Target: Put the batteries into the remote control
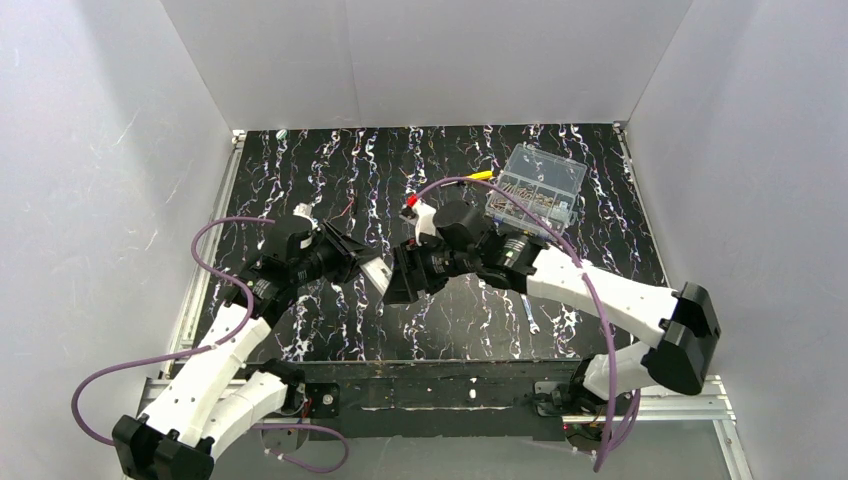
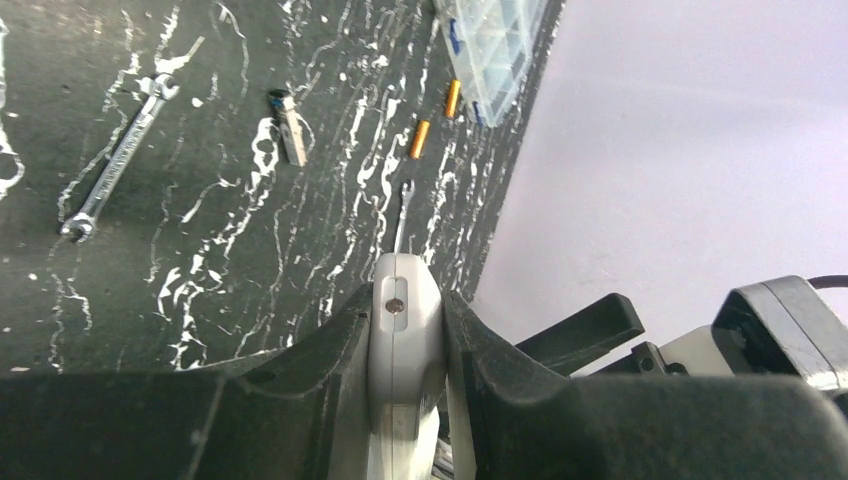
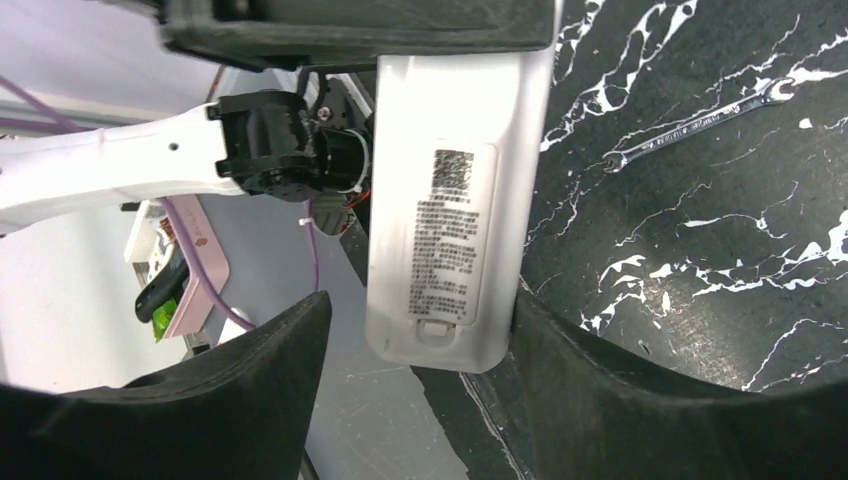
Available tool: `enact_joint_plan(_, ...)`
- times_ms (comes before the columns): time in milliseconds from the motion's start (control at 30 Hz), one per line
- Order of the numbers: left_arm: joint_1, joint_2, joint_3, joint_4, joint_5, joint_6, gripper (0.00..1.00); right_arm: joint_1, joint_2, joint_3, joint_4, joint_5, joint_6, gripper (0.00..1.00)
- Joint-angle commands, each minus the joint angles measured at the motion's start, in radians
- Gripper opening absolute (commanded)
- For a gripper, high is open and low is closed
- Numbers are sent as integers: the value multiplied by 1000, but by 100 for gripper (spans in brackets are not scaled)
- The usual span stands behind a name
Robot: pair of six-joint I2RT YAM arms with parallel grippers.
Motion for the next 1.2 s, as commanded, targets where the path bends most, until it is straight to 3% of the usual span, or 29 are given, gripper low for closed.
enact_joint_plan(0, -4, -36, -12, 48, 54, -8, 0, 2, -121, -16, 121, -23, -17, 77)
enact_joint_plan(133, -5, -62, -41, 140, 82, -20, 0, -4, -167, -50, 145, -21, 6, 80)
enact_joint_plan(433, -4, -75, -180, 583, 115, -132, 0, -116, -285, -226, 418, -151, 219, 79)
enact_joint_plan(533, -4, -56, -189, 680, 126, -159, 0, -150, -301, -250, 426, -159, 238, 78)
enact_joint_plan(1167, -4, -24, -194, 897, 159, -216, 0, -200, -313, -283, 411, -63, 318, 68)
